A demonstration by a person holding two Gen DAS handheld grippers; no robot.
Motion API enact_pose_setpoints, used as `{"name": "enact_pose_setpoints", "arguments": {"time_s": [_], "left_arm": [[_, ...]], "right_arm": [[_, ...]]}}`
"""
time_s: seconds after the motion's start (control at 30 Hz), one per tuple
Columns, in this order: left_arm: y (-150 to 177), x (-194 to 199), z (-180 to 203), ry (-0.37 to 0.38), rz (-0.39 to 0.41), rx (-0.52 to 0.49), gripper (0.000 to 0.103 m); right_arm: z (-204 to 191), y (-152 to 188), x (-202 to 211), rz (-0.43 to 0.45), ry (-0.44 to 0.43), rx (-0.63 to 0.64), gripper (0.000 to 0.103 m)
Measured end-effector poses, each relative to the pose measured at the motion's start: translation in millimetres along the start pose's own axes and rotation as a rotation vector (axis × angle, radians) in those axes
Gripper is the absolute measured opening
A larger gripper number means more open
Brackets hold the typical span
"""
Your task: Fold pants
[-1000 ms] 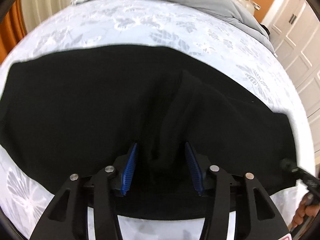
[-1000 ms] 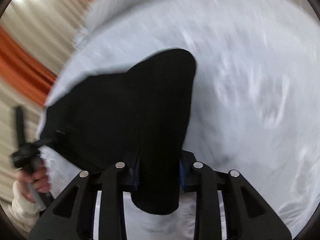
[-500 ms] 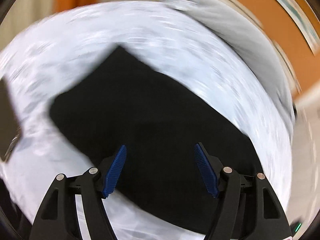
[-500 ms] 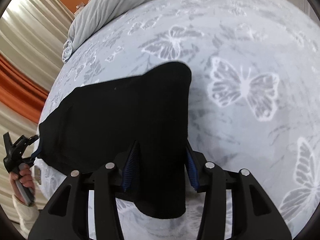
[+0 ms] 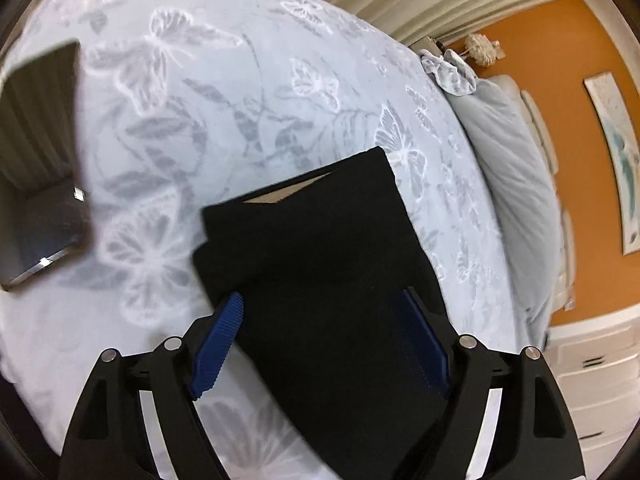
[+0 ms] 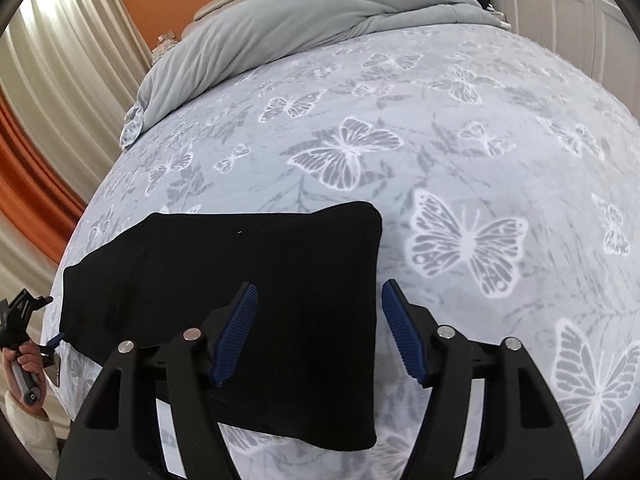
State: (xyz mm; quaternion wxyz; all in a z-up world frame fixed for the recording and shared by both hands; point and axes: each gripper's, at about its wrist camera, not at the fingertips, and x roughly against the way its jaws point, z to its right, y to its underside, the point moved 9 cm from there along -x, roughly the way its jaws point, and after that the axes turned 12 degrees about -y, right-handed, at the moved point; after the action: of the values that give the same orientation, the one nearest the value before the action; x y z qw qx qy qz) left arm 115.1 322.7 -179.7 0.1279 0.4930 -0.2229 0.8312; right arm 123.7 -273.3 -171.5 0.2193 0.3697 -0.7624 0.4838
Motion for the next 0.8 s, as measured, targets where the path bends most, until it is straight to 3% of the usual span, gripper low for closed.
{"name": "enact_pose_setpoints", "arguments": {"time_s": [0.17, 0.23, 0.3, 0.37, 0.4, 0.5, 0.53, 0.7, 0.8], "left_arm": [[-8.4, 1.6, -33.7, -0.15, 0.055, 0.046, 0.077], [-11.1, -4.6, -33.7, -0.148, 0.058, 0.048, 0.077], [-1.7, -26.1, -25.4, -0.086, -0.062, 0.037, 0.077], [-4.8, -29.9, -19.7, -0.096, -0.028, 0.028, 0.076], [-5.0, -29.1, -12.5, -0.085, -0.011, -0.002, 0.069], [-1.0, -27.7, 5.4, -0.083, 0.021, -0.073, 0.025], [1.0, -22.3, 15.3, -0.06, 0.041, -0.101, 0.016], [21.1, 26.0, 80.4, 0.043, 0.193, -0.294, 0.012], [57.3, 51.7, 123.5, 0.132, 0.238, -0.425, 0.011]], "right_arm": [[-12.8, 4.7, -7.0, -0.02, -0.018, 0.022, 0.063], [-20.5, 5.9, -8.8, -0.021, -0.018, 0.044, 0.066], [-31.1, 7.1, -10.1, -0.019, -0.014, 0.081, 0.069], [-41.9, 9.1, -12.3, -0.019, 0.0, 0.136, 0.069], [-45.7, 9.9, -13.0, -0.019, 0.006, 0.156, 0.069], [-57.1, 12.3, -15.0, -0.022, 0.008, 0.216, 0.069], [-59.4, 12.4, -15.0, -0.021, 0.006, 0.225, 0.069], [-56.0, 8.4, -9.7, -0.005, 0.002, 0.196, 0.069], [-48.2, 4.0, -3.3, 0.011, 0.006, 0.173, 0.069]]}}
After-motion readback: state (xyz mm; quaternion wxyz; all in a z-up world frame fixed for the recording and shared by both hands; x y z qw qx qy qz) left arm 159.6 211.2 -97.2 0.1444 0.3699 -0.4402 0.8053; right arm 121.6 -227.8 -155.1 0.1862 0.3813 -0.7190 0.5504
